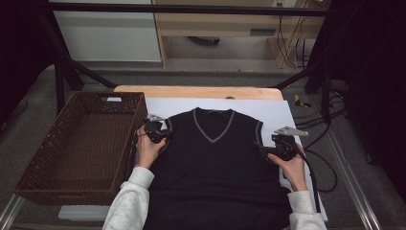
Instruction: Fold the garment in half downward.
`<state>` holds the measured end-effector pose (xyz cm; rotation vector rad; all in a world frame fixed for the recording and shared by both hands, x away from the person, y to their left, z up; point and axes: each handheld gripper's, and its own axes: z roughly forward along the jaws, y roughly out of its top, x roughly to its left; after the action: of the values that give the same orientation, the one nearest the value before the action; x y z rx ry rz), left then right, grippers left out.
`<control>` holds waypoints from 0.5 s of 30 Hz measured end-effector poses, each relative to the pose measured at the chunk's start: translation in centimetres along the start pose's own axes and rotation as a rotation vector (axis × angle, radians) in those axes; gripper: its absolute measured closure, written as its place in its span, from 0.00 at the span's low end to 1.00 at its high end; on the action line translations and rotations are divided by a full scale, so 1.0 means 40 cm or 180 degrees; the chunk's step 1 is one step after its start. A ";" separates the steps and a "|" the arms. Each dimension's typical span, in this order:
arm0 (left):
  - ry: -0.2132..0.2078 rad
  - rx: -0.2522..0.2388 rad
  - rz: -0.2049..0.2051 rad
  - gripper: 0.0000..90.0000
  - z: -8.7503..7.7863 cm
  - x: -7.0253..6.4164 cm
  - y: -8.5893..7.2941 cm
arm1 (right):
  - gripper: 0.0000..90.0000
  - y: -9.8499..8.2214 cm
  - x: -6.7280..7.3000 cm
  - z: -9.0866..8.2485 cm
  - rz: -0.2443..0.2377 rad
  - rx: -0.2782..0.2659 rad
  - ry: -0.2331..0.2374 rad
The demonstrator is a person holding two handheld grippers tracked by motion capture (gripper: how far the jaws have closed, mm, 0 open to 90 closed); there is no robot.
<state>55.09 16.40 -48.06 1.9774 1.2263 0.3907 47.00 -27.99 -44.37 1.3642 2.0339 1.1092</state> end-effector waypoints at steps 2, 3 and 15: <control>-0.0003 -0.0006 -0.0005 0.85 0.000 0.000 0.000 | 0.23 0.007 -0.010 0.018 0.0007 0.0047 -0.0029; -0.0007 -0.0008 -0.0007 0.85 0.000 0.001 -0.001 | 0.24 0.009 -0.017 0.025 0.0014 0.0047 -0.0043; -0.0039 -0.0021 -0.0042 0.85 0.000 0.005 -0.002 | 0.41 0.001 -0.076 0.113 0.0137 0.0397 -0.0211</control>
<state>55.13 16.59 -48.14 1.9624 1.2284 0.3748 51.56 -29.06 -47.15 1.4918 2.0645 0.9556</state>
